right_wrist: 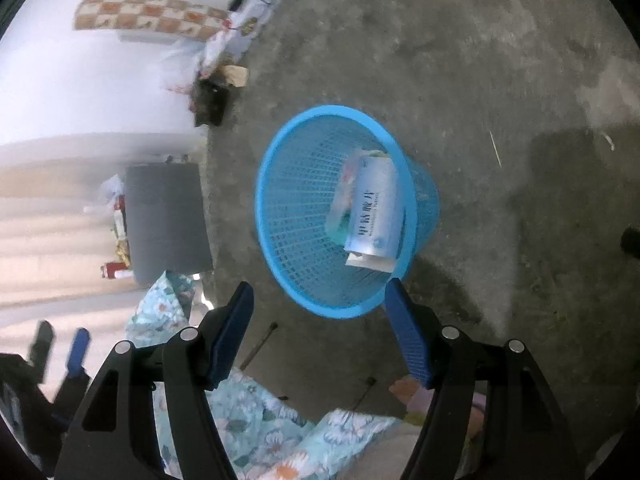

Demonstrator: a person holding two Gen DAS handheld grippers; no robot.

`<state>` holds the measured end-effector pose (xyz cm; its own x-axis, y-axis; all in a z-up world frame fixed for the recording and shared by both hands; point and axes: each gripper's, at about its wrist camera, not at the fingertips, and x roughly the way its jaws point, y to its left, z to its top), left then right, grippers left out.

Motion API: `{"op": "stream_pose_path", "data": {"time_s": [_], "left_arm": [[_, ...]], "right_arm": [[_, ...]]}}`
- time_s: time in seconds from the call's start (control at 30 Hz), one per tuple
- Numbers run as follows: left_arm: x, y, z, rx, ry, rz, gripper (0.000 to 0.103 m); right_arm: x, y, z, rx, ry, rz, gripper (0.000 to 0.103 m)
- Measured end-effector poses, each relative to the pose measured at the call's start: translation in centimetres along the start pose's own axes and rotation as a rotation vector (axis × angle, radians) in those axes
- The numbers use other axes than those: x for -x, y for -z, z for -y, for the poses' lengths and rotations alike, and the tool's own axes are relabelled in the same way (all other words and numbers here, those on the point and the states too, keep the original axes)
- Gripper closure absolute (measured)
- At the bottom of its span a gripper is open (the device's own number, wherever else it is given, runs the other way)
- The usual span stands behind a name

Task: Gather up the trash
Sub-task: 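Open both grippers to drop the blue box into the wastebasket, then move both grippers back toward the Pepsi bottle and snack bag on the bed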

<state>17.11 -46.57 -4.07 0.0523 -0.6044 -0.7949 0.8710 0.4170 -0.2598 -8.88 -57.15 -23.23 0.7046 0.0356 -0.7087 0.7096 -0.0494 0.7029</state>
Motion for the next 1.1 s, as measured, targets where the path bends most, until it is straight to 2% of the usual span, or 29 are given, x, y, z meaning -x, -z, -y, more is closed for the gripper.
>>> {"op": "stream_pose_path", "data": {"time_s": [0.17, 0.33, 0.4, 0.47, 0.53, 0.6, 0.8, 0.9, 1.0, 1.1], "left_arm": [[7.6, 0.8, 1.2, -0.042, -0.003, 0.099, 0.033], [16.1, 3.7, 0.9, -0.095, -0.041, 0.203, 0.025], [19.4, 5.1, 0.0, -0.089, -0.048, 0.234, 0.023], [23.1, 7.0, -1.4, -0.078, -0.063, 0.273, 0.020], [26.8, 9.2, -3.3, -0.071, -0.101, 0.317, 0.019], [30.1, 11.4, -5.7, -0.036, -0.167, 0.346, 0.017], [39.0, 16.9, -13.9, 0.169, -0.382, 0.443, 0.017], [40.9, 18.7, -18.0, 0.285, -0.451, 0.452, 0.017], [40.9, 19.9, -21.3, 0.385, -0.443, 0.440, 0.017], [39.0, 20.7, -22.6, 0.395, -0.443, 0.401, 0.017]], "right_arm": [[3.3, 2.7, -5.8, 0.193, 0.015, 0.041, 0.033], [6.5, 6.7, -12.2, 0.398, -0.051, 0.048, 0.025], [6.6, 8.3, -14.0, 0.452, -0.122, -0.027, 0.025], [6.2, 9.9, -15.0, 0.453, -0.207, -0.131, 0.025], [5.6, 12.0, -16.3, 0.468, -0.269, -0.219, 0.025], [5.1, 14.5, -17.6, 0.514, -0.306, -0.290, 0.025], [3.5, 22.4, -19.6, 0.586, -0.414, -0.564, 0.025], [2.2, 26.0, -19.7, 0.598, -0.421, -0.690, 0.025], [1.0, 28.9, -19.4, 0.617, -0.405, -0.772, 0.025], [0.2, 31.1, -19.2, 0.593, -0.409, -0.841, 0.026]]}}
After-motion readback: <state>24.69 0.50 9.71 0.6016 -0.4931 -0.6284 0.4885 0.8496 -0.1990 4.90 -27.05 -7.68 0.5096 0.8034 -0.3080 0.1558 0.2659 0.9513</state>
